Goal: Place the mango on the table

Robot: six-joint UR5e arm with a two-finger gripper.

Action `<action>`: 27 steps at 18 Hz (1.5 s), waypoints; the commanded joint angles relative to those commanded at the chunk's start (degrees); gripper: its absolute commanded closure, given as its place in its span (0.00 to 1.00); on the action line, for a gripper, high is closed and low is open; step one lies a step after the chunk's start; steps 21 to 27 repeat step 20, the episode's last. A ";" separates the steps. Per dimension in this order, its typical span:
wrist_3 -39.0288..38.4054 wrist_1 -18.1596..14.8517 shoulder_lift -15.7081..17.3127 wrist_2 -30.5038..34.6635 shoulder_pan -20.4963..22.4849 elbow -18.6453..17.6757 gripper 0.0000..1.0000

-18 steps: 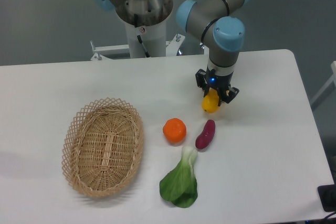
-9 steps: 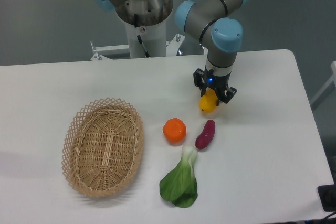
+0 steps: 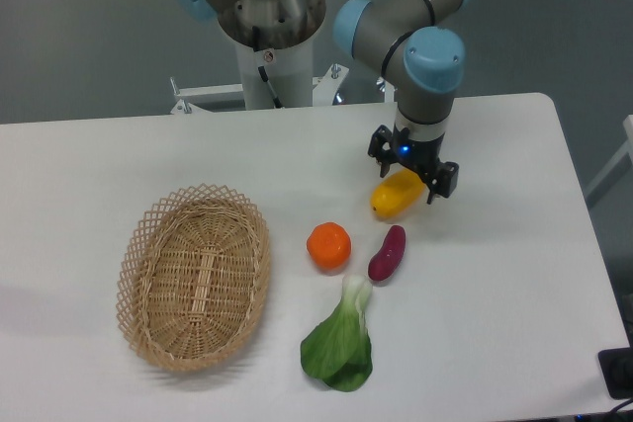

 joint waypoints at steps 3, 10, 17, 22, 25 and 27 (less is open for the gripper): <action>-0.09 -6.22 0.09 -0.53 0.00 4.30 0.00; 0.17 -22.06 0.09 -0.71 0.09 16.52 0.00; 0.79 -24.61 0.09 -0.71 -0.18 19.69 0.00; 0.70 -24.97 0.09 -0.79 -0.27 20.84 0.00; 0.70 -24.97 0.09 -0.79 -0.27 20.84 0.00; 0.70 -24.97 0.09 -0.79 -0.27 20.84 0.00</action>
